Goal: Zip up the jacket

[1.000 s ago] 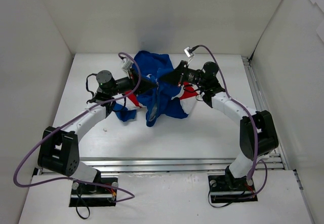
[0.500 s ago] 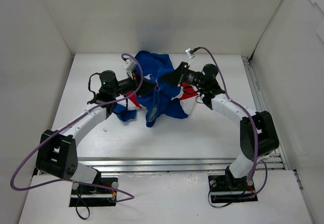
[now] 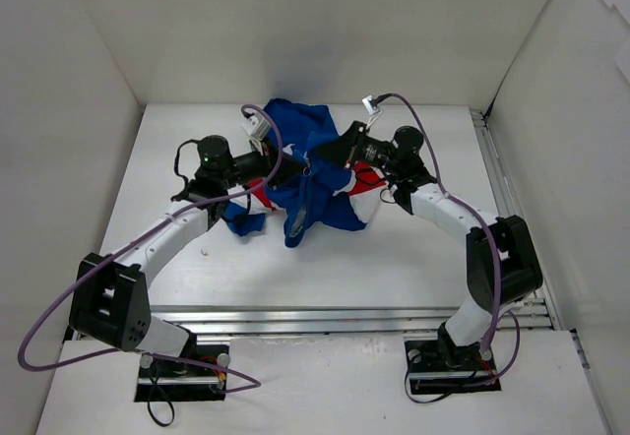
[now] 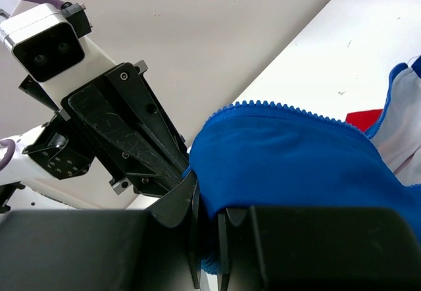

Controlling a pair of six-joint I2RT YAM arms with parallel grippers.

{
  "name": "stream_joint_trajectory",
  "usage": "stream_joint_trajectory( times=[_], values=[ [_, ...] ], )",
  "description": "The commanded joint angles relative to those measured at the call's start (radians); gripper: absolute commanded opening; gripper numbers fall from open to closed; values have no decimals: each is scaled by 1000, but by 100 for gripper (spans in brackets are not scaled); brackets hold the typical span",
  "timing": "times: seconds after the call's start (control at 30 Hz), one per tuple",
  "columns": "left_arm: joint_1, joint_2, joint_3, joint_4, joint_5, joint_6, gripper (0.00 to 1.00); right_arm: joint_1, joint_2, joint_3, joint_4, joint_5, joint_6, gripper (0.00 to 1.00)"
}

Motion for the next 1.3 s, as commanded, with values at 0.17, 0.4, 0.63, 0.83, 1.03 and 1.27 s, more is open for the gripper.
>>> stream_joint_trajectory(
  times=[0.17,0.4,0.63,0.83,1.03,1.27],
  values=[
    [-38,-41,-48,-42,-8,-27,0,-9,-57,-16,167,75,16,3],
    [-38,-26,-53,-63,-14,-56,0,-12,-84,-59,86,97,-51,25],
    [-47,0,-90,-69,14,-107,0,-7,-83,-36,-173,165,-259,38],
    [-47,31,-71,-167,-8,-107,0,49,-178,-39,-444,337,-478,44],
    [-47,51,-39,-232,-6,-132,0,172,-300,11,-675,570,-683,43],
    [-36,50,28,-335,20,-144,0,312,-383,-36,-734,765,-804,26]
  ],
)
